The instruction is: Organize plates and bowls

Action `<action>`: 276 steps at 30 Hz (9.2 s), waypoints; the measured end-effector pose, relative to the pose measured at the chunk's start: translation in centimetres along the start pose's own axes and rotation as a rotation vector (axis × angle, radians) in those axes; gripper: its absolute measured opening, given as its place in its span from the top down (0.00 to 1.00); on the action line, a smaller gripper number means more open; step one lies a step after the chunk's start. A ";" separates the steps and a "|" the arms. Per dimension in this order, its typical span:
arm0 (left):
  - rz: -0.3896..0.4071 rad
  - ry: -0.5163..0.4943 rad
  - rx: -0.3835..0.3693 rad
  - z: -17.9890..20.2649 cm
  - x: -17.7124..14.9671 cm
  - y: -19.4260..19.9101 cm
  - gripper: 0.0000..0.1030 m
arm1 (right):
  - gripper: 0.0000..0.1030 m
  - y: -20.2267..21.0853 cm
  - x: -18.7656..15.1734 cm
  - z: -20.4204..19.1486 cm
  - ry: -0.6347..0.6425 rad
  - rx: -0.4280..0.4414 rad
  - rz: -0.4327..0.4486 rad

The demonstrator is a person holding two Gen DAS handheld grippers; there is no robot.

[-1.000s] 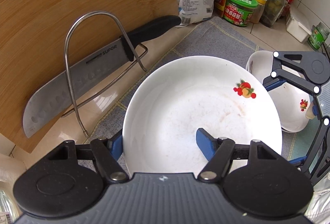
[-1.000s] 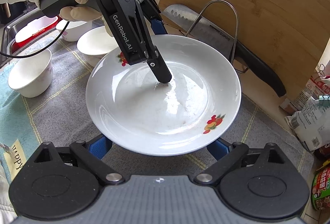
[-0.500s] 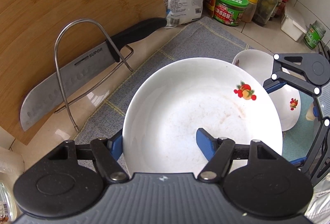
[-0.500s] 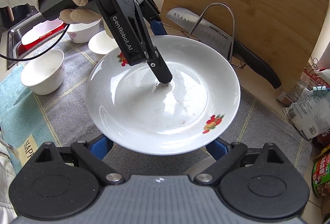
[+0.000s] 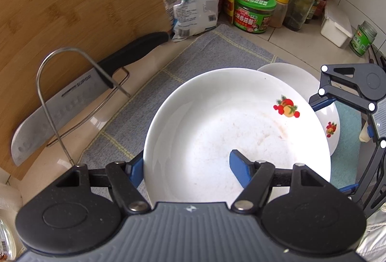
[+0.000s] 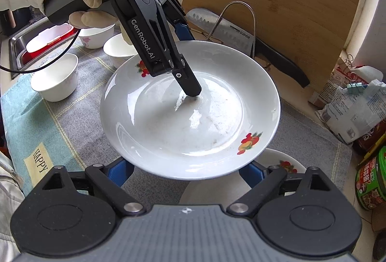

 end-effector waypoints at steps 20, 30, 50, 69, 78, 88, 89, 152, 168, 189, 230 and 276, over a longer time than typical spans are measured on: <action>0.006 -0.062 -0.013 5.5 3.8 -2.0 0.32 | 0.07 4.5 -4.5 2.5 -0.043 -0.050 0.014; -0.003 -0.087 -0.046 7.1 4.8 -3.8 0.33 | 0.07 4.9 -6.4 3.7 -0.081 -0.058 -0.007; -0.027 -0.168 -0.116 9.7 6.9 -7.0 0.33 | 0.07 5.2 -9.3 5.1 -0.164 -0.097 -0.044; -0.044 -0.165 -0.129 9.9 6.8 -8.1 0.33 | 0.07 4.3 -10.0 5.2 -0.171 -0.087 -0.074; -0.043 -0.170 -0.124 10.1 6.7 -8.2 0.33 | 0.07 4.1 -10.2 5.3 -0.172 -0.083 -0.084; -0.041 -0.172 -0.116 10.1 6.7 -8.2 0.33 | 0.07 4.1 -10.2 5.3 -0.174 -0.080 -0.088; -0.041 -0.172 -0.115 10.1 6.7 -8.3 0.33 | 0.07 4.1 -10.2 5.3 -0.175 -0.080 -0.088; 0.092 -0.186 -0.025 11.3 6.5 -5.4 0.12 | 0.00 5.4 -9.6 4.7 -0.214 -0.152 -0.052; 0.296 -0.024 0.098 12.1 2.5 3.2 0.05 | 0.00 5.1 -7.7 4.1 -0.265 -0.254 -0.050; 0.315 0.305 0.317 7.8 -11.0 10.8 0.02 | 0.00 3.4 -2.7 -3.5 -0.281 -0.161 0.114; 0.103 -0.280 0.164 -1.1 -29.3 11.0 0.17 | 0.14 -10.2 7.6 -25.8 0.298 0.099 0.008; 0.161 -0.434 0.007 6.9 -14.9 4.1 0.20 | 0.19 -2.8 1.1 -12.5 0.259 0.016 -0.061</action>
Point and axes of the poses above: each gripper's, at about its wrist camera, not at the fingertips, and y roughly against the way its jaws point, z to its right, x to its top, the point moved 4 cm from there along -y, roughly the way its jaws point, and after that the axes turned 2 degrees about -y, right-handed, at the moved point
